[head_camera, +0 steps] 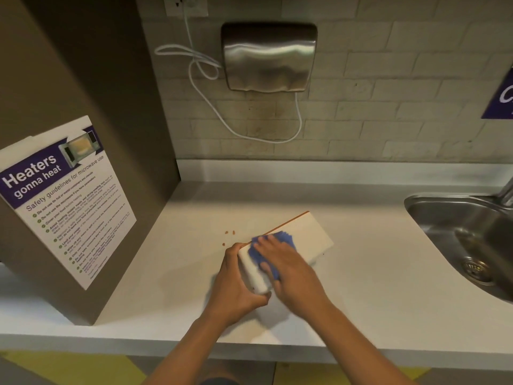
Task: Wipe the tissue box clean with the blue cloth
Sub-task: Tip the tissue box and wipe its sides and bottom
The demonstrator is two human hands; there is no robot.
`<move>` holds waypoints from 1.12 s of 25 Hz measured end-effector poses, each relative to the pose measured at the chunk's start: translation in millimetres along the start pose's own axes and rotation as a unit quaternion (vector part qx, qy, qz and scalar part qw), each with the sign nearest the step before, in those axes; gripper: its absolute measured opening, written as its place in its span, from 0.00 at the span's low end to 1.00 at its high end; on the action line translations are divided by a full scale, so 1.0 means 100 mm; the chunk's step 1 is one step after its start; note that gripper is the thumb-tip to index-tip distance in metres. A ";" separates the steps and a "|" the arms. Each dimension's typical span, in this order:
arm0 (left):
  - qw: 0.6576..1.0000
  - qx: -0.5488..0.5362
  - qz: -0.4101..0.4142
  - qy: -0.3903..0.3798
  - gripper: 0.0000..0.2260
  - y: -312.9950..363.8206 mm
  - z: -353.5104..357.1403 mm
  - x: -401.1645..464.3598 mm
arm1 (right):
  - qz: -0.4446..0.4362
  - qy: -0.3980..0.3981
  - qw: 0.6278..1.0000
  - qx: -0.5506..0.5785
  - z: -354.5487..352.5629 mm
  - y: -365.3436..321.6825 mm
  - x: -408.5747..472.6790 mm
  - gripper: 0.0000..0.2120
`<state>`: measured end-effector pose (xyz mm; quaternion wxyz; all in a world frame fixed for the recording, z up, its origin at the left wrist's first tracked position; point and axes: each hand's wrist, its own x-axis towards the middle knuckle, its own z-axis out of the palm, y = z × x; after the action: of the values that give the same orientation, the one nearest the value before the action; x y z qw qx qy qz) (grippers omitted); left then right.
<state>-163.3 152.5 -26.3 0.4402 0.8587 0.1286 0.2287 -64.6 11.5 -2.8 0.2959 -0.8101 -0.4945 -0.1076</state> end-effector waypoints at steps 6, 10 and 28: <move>1.000 0.009 -0.012 -0.001 0.48 0.05 -0.01 -0.07 | 0.167 0.129 0.977 0.040 -0.37 0.68 0.31 0.14; 1.000 0.022 -0.011 -0.003 0.48 0.08 0.00 -0.10 | 0.281 0.134 0.944 0.112 -0.40 0.86 0.27 0.19; 1.000 0.006 -0.012 0.008 0.35 0.04 0.06 -0.06 | 0.013 0.005 0.997 -0.074 0.16 -0.40 -0.23 0.23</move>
<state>-165.4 143.9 -27.9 0.4366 0.8579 0.1437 0.2297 -112.1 16.9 -11.2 0.2391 -0.8356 -0.4729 -0.1445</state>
